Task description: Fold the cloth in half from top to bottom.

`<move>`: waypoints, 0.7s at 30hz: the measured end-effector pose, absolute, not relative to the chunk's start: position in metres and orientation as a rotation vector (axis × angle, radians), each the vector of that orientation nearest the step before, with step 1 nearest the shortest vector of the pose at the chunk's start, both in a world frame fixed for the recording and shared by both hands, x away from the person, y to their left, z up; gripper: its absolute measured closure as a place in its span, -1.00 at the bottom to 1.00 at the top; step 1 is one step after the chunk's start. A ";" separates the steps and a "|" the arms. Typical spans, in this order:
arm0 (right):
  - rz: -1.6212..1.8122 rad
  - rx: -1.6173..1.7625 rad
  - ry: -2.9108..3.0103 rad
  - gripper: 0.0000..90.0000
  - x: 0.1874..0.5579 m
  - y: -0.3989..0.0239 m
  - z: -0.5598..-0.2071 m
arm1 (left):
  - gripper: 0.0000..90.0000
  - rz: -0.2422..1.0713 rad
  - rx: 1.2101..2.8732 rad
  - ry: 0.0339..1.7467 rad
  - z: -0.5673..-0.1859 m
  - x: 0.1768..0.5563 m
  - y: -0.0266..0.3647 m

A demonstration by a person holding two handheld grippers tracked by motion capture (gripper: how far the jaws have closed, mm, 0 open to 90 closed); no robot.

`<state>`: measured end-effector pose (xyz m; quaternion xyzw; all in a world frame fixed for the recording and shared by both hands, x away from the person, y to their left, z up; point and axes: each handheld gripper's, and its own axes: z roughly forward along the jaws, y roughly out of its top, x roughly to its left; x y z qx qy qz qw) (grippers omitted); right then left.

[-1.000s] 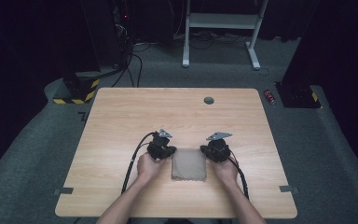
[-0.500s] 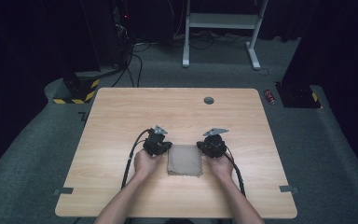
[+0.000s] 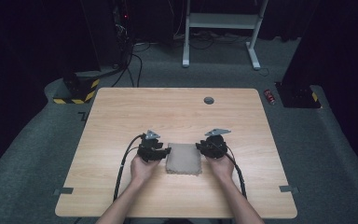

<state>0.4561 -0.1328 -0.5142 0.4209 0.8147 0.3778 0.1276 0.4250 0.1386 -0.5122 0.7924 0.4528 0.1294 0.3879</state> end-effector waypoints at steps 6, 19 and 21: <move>1.121 1.201 2.342 0.46 0.440 -0.147 -0.508 | 0.04 0.388 2.073 1.148 -0.514 0.412 0.137; 1.149 1.254 2.261 0.41 0.409 -0.188 -0.510 | 0.01 0.407 1.980 1.159 -0.508 0.386 0.169; 1.159 1.261 2.251 0.41 0.407 -0.189 -0.509 | 0.00 0.403 1.967 1.165 -0.508 0.383 0.172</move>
